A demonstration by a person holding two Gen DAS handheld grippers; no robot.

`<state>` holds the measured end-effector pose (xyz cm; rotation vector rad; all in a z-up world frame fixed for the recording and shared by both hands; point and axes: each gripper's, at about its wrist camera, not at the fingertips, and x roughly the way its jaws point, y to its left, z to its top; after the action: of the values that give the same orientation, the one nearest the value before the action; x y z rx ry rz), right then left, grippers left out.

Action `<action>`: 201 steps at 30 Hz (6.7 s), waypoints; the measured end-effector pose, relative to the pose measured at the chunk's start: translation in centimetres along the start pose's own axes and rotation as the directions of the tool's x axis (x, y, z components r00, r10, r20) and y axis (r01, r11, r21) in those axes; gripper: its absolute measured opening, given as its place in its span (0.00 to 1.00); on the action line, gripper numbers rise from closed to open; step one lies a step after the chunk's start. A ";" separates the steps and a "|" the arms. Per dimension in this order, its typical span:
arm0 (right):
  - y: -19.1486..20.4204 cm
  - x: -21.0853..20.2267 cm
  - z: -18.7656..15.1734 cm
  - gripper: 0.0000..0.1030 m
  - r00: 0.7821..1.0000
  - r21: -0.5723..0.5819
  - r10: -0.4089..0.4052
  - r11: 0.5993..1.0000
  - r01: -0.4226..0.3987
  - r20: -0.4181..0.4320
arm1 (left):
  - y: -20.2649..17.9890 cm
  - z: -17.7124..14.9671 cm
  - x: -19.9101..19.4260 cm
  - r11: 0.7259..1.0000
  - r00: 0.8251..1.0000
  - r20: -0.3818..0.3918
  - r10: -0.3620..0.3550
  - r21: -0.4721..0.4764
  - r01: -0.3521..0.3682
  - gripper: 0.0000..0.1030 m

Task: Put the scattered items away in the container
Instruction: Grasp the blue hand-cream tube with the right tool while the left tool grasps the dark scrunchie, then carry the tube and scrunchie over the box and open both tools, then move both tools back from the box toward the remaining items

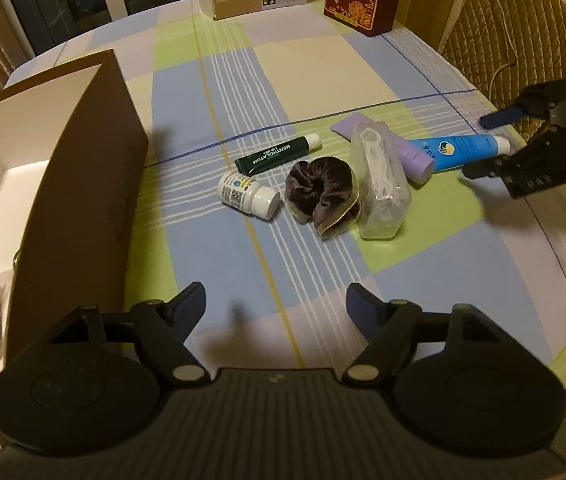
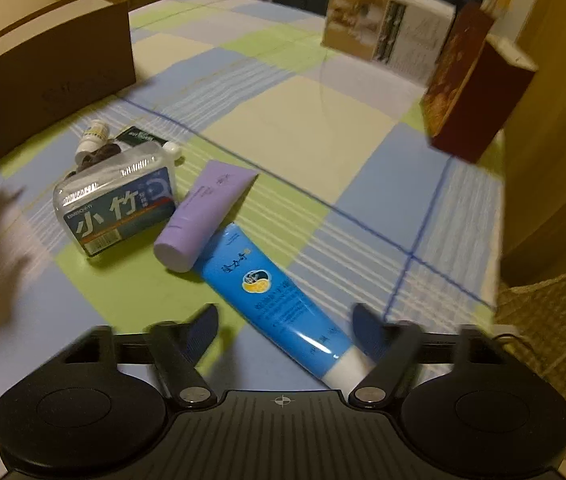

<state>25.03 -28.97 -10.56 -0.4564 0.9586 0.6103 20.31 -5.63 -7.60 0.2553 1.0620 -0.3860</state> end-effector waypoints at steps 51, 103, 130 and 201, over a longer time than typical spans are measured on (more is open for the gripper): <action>2.4 -4.7 -5.1 0.32 0.974 0.733 0.208 0.676 -0.077 -0.089 | -2.4 -0.9 -1.7 0.968 0.997 0.014 -0.081 0.241 0.075 0.17; 22.9 5.6 27.6 0.31 0.915 0.271 0.394 0.875 -0.401 0.084 | 25.6 -1.5 -6.8 0.786 0.961 0.159 0.228 -0.612 -0.085 0.17; 25.9 12.9 29.3 0.32 0.981 -0.081 0.182 0.979 -0.187 -0.061 | 27.7 1.8 -0.5 0.818 0.948 0.036 0.317 -0.515 -0.254 0.24; 28.4 -7.0 16.5 0.85 0.954 -0.070 0.262 0.965 -0.254 0.143 | 17.1 -5.0 -16.0 0.807 0.901 0.092 0.424 -0.490 -0.330 0.92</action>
<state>13.37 0.31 1.11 -0.3266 0.8651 0.8959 16.77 14.73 4.54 -0.0070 0.8492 0.2109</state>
